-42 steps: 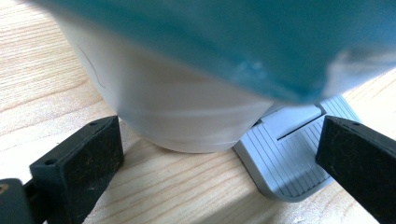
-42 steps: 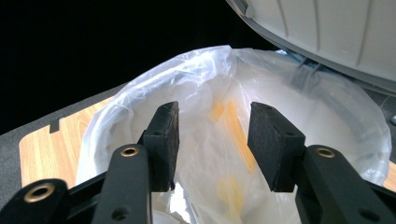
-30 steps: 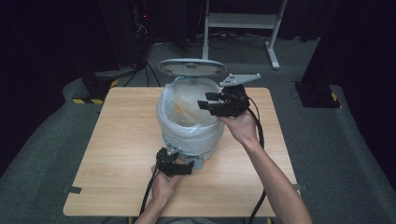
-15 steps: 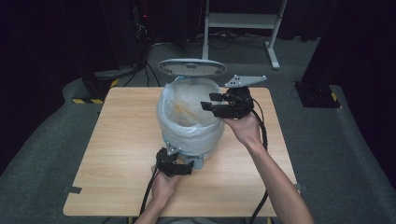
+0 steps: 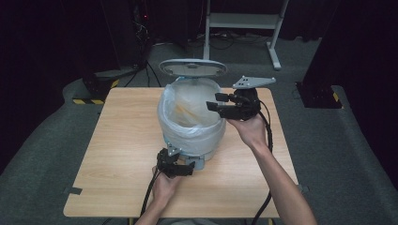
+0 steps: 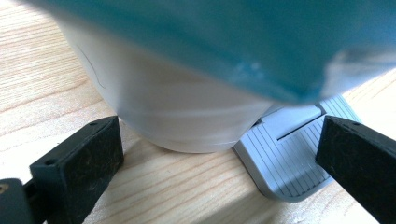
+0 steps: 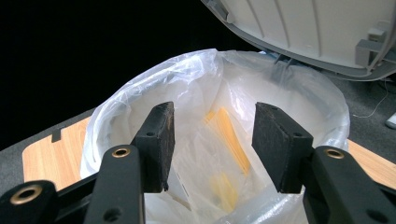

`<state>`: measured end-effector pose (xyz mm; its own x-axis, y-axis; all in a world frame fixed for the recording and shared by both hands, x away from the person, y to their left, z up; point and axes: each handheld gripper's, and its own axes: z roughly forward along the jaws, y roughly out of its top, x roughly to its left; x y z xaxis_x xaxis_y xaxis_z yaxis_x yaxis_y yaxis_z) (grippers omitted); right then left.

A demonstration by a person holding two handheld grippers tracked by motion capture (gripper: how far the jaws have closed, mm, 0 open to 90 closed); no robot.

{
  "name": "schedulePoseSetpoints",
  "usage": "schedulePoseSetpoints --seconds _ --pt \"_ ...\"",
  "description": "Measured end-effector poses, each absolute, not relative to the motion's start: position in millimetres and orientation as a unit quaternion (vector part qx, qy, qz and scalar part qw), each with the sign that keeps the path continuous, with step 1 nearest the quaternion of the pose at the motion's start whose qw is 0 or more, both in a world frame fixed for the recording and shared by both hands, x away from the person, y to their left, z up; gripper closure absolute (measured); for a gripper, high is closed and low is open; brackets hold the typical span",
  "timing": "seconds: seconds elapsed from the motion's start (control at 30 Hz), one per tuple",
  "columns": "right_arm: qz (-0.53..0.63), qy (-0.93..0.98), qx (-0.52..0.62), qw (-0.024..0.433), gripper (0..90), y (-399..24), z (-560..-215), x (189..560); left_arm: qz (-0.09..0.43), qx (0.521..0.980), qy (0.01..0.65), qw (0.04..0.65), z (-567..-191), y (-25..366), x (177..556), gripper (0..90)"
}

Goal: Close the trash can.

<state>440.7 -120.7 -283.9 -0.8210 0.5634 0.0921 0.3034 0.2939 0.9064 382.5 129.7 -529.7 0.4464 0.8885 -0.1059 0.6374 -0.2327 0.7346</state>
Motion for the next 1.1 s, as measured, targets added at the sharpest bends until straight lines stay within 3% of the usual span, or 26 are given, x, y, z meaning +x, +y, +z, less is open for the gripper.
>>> schedulePoseSetpoints --seconds 1.1 --pt "0.547 0.781 0.276 0.116 49.8 -148 -291 422 0.17 0.766 0.498 0.37 -530 130 383 0.8"
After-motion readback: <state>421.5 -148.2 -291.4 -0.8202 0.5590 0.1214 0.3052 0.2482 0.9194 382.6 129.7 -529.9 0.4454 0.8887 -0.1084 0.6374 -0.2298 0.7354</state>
